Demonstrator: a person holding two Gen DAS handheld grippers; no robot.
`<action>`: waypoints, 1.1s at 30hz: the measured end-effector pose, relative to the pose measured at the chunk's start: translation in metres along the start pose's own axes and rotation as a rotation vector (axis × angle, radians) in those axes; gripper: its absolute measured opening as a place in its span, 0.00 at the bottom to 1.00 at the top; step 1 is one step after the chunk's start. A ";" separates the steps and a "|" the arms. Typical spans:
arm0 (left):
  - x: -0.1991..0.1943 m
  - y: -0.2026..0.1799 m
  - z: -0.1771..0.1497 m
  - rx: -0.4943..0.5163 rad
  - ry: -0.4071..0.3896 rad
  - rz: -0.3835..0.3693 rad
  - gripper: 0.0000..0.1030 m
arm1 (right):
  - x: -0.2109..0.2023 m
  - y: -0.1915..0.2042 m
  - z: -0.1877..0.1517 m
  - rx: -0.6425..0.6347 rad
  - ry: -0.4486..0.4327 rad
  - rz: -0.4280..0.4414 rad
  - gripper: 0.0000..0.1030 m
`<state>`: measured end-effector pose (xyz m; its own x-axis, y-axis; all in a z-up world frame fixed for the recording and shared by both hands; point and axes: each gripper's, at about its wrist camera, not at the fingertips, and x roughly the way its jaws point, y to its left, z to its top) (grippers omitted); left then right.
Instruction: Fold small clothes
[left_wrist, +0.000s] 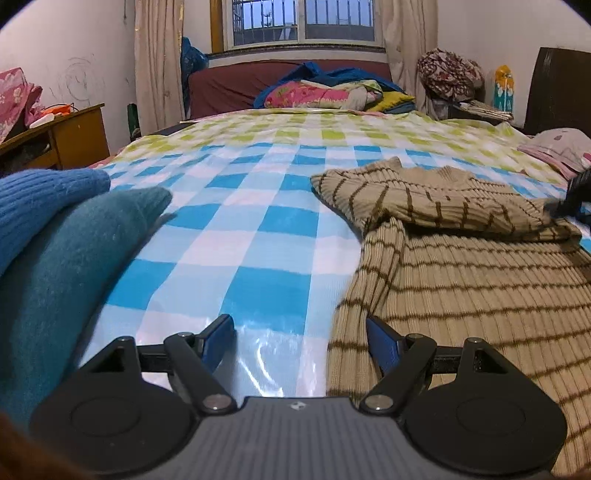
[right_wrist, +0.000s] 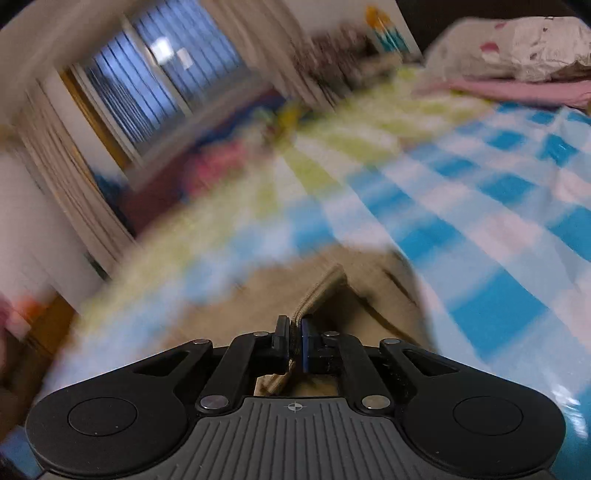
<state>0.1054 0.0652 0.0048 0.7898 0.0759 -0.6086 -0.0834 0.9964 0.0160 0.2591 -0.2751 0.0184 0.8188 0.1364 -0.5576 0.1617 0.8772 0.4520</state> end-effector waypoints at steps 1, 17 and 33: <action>-0.003 0.000 -0.001 0.003 -0.001 -0.006 0.81 | 0.002 -0.003 -0.002 0.016 0.025 -0.031 0.12; -0.028 0.033 -0.014 -0.046 0.038 -0.020 0.81 | -0.025 0.146 -0.064 -0.413 0.159 0.262 0.24; -0.035 0.028 -0.015 0.023 0.009 -0.133 0.81 | 0.028 0.218 -0.114 -0.607 0.353 0.173 0.26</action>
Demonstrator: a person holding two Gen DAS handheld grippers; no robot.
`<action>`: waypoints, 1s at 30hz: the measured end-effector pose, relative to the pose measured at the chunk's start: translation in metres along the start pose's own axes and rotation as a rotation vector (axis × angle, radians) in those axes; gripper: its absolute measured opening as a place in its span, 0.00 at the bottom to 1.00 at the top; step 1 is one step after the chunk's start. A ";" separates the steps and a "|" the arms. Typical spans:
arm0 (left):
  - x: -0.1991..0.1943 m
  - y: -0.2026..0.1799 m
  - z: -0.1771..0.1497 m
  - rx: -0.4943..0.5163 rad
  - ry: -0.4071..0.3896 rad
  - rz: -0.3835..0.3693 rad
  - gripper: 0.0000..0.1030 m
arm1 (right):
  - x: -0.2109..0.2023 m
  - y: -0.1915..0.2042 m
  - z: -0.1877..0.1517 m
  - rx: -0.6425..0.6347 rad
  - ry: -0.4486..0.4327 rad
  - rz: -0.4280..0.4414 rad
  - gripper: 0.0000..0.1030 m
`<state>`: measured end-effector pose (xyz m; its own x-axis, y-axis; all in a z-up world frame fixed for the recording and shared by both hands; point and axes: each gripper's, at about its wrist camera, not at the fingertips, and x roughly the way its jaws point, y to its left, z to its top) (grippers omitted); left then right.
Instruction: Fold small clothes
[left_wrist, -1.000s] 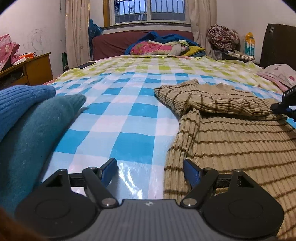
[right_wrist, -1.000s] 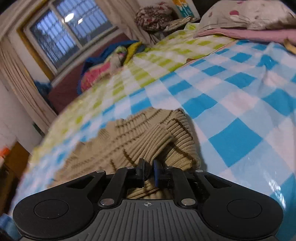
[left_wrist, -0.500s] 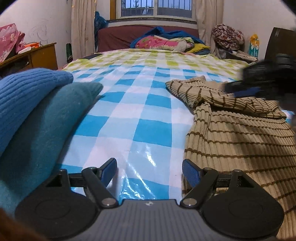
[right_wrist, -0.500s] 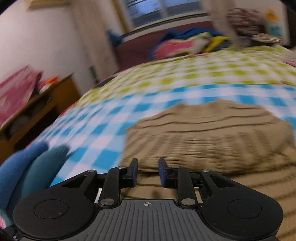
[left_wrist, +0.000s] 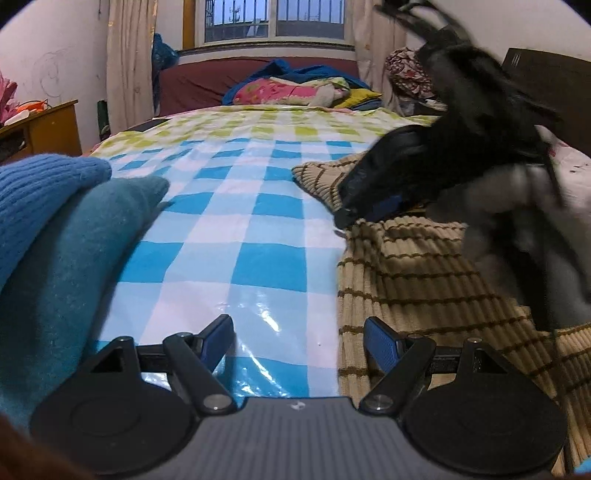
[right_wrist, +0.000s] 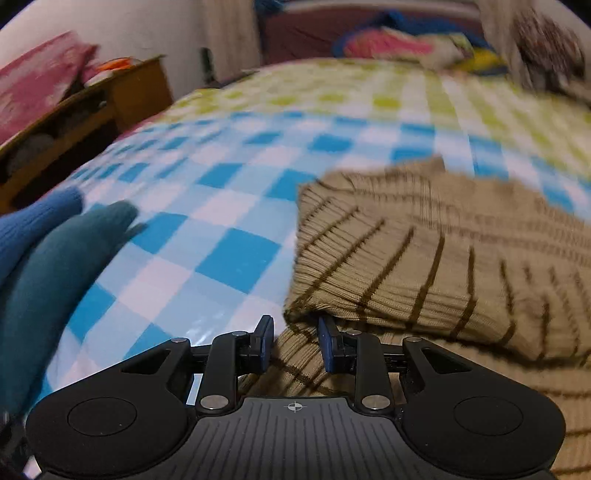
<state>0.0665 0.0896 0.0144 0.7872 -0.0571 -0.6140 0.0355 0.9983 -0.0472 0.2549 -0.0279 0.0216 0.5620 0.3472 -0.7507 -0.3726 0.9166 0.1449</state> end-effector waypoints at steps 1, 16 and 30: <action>-0.001 -0.001 0.000 0.003 -0.004 -0.004 0.81 | 0.002 -0.002 0.003 0.029 -0.011 -0.001 0.26; 0.006 -0.002 -0.004 0.037 0.013 -0.011 0.81 | 0.010 -0.035 0.032 0.402 -0.129 0.271 0.16; -0.010 -0.014 -0.004 0.100 -0.092 -0.024 0.81 | -0.048 -0.059 -0.026 0.275 -0.124 0.161 0.36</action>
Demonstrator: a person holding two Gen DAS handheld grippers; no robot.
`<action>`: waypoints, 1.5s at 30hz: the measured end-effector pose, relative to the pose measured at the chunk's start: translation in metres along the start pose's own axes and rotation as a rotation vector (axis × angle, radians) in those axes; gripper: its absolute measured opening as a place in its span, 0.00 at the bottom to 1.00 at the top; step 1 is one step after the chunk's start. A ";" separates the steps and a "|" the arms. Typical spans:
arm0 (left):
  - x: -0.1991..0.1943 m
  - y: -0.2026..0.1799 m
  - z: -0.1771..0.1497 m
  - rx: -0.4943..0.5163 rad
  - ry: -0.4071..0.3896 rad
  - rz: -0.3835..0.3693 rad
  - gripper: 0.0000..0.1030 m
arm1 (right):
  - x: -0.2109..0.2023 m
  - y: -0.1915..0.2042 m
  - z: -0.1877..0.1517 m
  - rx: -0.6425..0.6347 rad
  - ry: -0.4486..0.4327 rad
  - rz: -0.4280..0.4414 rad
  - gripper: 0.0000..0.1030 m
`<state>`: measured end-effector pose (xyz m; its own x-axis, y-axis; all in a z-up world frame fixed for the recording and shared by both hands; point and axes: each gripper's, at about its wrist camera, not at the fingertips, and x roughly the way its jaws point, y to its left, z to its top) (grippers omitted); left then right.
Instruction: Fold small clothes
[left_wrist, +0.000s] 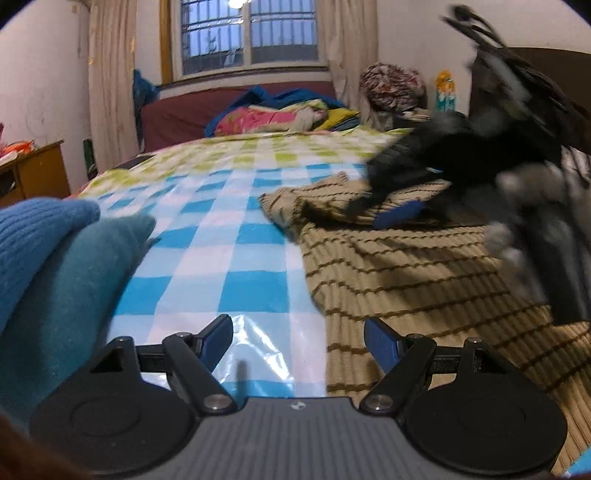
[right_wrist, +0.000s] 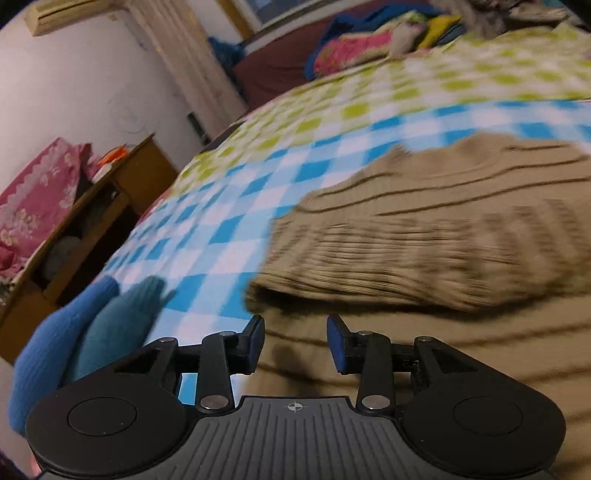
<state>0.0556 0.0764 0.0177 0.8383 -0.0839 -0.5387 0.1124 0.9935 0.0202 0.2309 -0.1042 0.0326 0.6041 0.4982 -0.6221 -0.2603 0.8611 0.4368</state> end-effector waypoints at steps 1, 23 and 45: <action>0.001 -0.003 -0.001 0.010 0.002 -0.004 0.81 | -0.010 -0.010 -0.003 0.000 -0.020 -0.032 0.36; 0.033 -0.050 0.013 0.059 0.079 0.017 0.81 | -0.036 -0.160 0.032 0.404 -0.261 -0.262 0.23; 0.019 -0.042 0.003 0.067 0.126 0.068 0.81 | -0.093 -0.146 0.012 0.238 -0.267 -0.302 0.14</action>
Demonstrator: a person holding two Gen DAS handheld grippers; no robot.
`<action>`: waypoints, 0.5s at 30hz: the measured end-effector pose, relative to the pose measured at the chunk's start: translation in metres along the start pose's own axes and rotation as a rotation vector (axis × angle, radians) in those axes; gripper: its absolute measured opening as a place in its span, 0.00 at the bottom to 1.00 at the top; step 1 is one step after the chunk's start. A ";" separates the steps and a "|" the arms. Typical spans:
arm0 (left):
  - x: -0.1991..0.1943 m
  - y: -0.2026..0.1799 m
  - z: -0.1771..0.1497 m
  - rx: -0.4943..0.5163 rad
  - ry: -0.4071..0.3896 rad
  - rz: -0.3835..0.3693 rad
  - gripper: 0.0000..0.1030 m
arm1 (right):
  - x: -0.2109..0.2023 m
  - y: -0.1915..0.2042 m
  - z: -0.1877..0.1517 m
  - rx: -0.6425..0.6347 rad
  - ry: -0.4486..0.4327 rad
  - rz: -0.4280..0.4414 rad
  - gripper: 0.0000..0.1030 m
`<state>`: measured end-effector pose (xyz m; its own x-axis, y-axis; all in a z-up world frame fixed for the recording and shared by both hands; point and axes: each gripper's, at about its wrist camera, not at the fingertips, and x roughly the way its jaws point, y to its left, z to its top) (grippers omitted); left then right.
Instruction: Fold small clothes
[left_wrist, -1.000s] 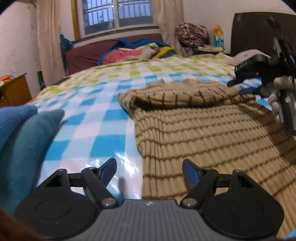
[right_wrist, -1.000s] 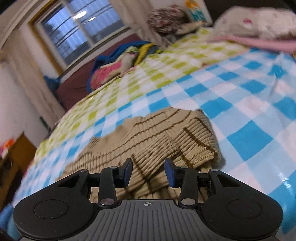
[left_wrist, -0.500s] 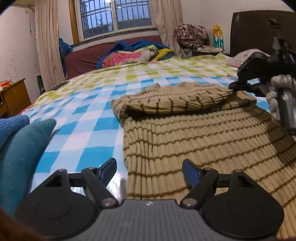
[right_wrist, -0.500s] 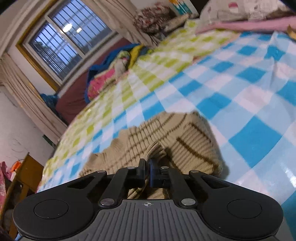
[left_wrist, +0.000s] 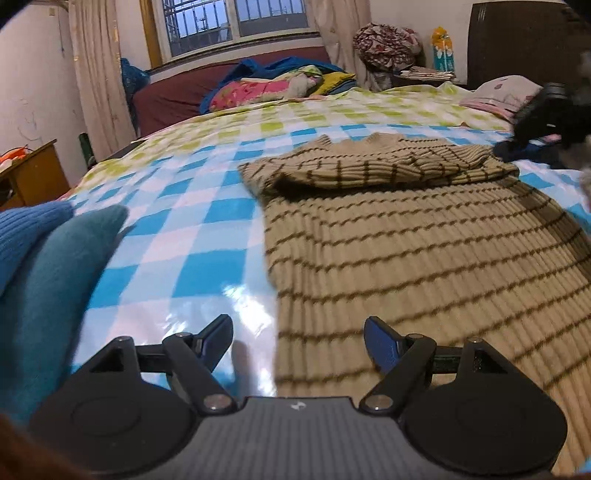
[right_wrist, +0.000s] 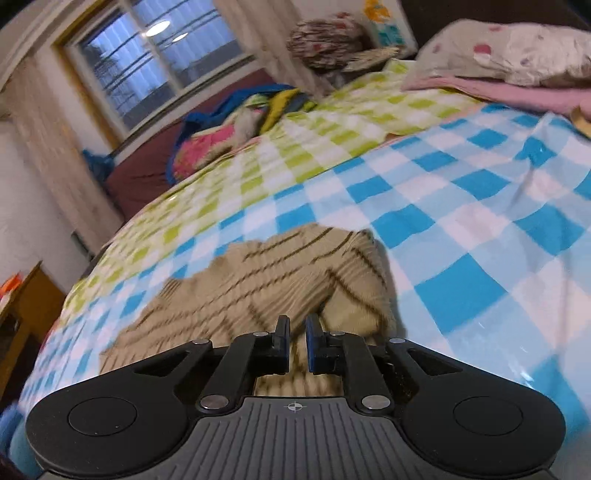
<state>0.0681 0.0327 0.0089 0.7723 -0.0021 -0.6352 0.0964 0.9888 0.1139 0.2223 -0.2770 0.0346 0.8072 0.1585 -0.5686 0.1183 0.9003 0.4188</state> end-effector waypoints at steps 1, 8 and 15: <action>-0.005 0.002 -0.004 0.001 0.005 0.006 0.81 | -0.011 0.001 -0.006 -0.029 0.023 0.000 0.14; -0.031 0.010 -0.032 -0.032 0.052 -0.018 0.81 | -0.089 -0.009 -0.067 -0.207 0.134 -0.047 0.20; -0.055 0.007 -0.041 -0.052 0.047 -0.069 0.80 | -0.141 -0.031 -0.110 -0.250 0.203 -0.086 0.25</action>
<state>0.0003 0.0454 0.0138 0.7348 -0.0645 -0.6752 0.1144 0.9930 0.0297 0.0411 -0.2831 0.0236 0.6654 0.1325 -0.7346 0.0150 0.9816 0.1906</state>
